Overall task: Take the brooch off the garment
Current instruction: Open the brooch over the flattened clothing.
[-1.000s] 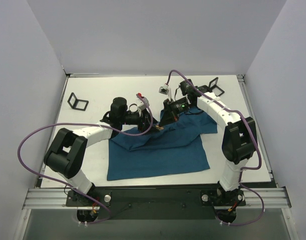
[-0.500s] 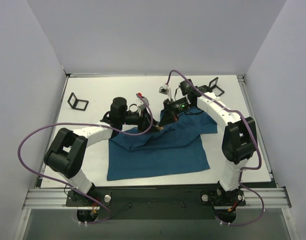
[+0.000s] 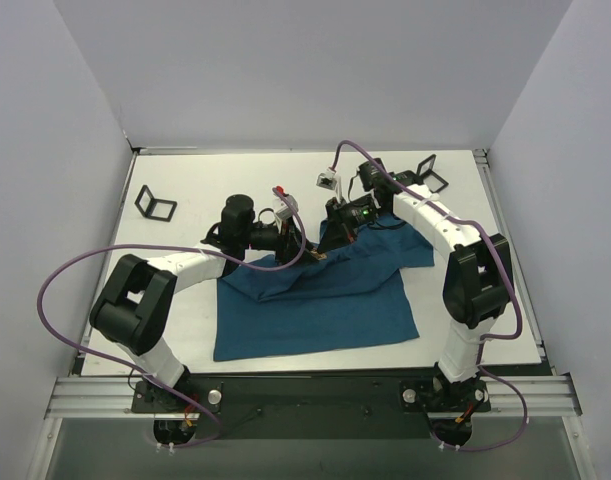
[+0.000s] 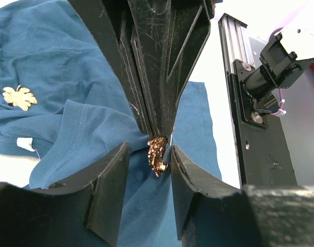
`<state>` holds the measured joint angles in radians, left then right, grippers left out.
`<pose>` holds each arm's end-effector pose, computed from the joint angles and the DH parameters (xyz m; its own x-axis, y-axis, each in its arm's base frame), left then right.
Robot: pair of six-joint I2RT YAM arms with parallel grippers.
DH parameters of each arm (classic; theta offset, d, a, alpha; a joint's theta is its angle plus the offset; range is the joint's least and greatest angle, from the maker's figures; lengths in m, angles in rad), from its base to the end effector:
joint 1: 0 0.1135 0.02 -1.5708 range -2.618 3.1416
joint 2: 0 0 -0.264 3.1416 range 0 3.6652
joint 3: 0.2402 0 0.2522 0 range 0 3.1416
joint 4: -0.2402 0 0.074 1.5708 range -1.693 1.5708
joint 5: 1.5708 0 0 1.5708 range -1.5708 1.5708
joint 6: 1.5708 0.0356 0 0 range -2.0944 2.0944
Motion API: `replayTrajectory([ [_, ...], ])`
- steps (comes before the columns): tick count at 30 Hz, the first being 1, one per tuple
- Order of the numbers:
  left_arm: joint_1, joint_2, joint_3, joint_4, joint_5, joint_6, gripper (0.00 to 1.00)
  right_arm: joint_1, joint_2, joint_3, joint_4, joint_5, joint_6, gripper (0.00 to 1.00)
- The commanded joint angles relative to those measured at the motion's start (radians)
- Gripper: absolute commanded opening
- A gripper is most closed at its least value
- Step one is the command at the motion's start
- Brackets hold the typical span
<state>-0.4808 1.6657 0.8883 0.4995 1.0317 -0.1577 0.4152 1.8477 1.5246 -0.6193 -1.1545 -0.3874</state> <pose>0.2966 -0.1892 0.2219 -0.3924 0.1138 -0.9127 0.9189 0.0925 -0.3835 0.3487 0.1893 0.2751 -0.4379 -0.3600 -0.8238 -0.8862 0.0185 0.4630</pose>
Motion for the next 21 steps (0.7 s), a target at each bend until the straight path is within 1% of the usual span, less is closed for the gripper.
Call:
replayTrajectory([
  [1, 0.005, 0.006, 0.015, 0.047, -0.021, 0.004, 0.46, 0.025, -0.038, 0.032, -0.042, -0.053, -0.018, 0.0],
  [16, 0.001, 0.008, 0.018, 0.031, -0.067, 0.01, 0.38, 0.04, -0.039, 0.034, -0.043, -0.031, -0.024, 0.0],
  [21, -0.001, 0.009, 0.02, 0.024, -0.084, 0.017, 0.32, 0.042, -0.041, 0.034, -0.042, -0.033, -0.025, 0.0],
])
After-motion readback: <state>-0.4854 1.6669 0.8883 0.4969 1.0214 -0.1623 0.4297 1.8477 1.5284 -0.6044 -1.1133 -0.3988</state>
